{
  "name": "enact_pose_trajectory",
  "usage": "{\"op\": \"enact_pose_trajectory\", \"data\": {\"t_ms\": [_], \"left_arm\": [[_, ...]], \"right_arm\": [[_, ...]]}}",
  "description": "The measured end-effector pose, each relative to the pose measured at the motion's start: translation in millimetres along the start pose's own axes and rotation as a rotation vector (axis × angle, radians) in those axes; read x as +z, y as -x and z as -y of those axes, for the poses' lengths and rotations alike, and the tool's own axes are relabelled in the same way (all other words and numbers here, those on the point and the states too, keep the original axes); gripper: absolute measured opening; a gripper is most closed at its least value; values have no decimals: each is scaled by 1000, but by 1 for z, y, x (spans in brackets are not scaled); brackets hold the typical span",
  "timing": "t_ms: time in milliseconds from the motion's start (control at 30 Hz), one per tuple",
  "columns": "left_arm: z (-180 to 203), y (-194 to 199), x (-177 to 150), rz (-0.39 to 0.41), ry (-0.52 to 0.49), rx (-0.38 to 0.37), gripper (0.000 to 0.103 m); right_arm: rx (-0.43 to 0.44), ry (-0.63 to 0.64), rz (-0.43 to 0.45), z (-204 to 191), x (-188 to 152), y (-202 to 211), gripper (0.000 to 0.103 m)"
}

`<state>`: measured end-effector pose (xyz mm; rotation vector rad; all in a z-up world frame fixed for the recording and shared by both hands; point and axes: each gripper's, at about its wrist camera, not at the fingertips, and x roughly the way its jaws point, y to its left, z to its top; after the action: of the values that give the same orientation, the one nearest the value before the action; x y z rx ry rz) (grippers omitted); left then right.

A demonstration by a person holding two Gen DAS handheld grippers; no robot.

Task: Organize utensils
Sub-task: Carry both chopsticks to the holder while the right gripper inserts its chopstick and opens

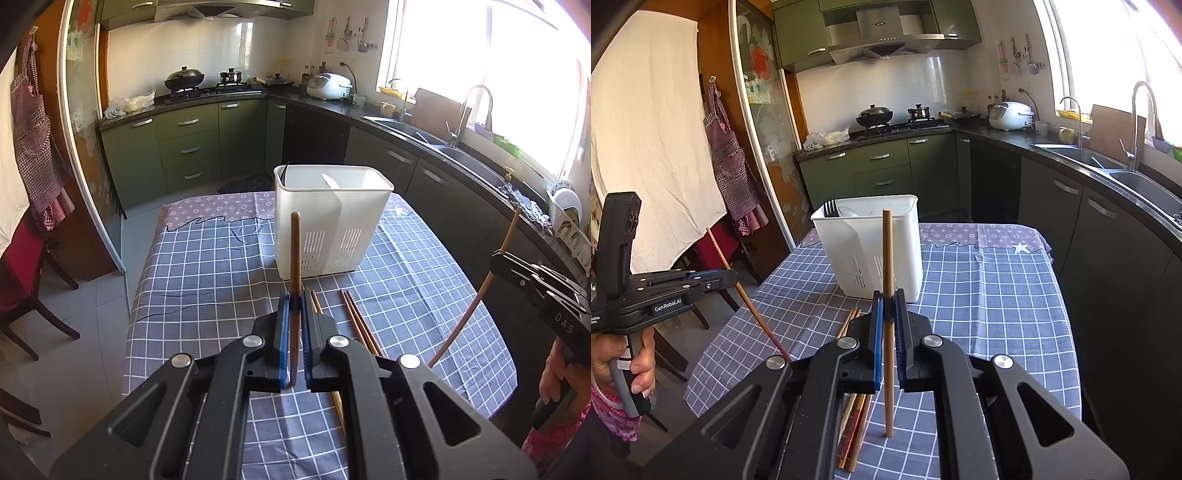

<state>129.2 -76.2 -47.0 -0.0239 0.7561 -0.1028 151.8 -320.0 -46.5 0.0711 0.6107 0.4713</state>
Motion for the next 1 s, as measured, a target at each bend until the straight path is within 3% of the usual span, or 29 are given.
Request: {"op": "enact_pose_trajectory", "data": {"t_ms": [400,667,800,1000], "left_arm": [[2,-1,21,22,-9,-11,6],[5,14,56,45,-23,-49,6],[6,32,84,99,-34,-59,6],[8,56,132,247,-36,-51,6]], "right_arm": [[31,22,32,-4,33,1,7],[67,43,62,-11,71,11,7],[82,58,111,-15,103,21,7],[97,61,228,-20,160,35,7]]}}
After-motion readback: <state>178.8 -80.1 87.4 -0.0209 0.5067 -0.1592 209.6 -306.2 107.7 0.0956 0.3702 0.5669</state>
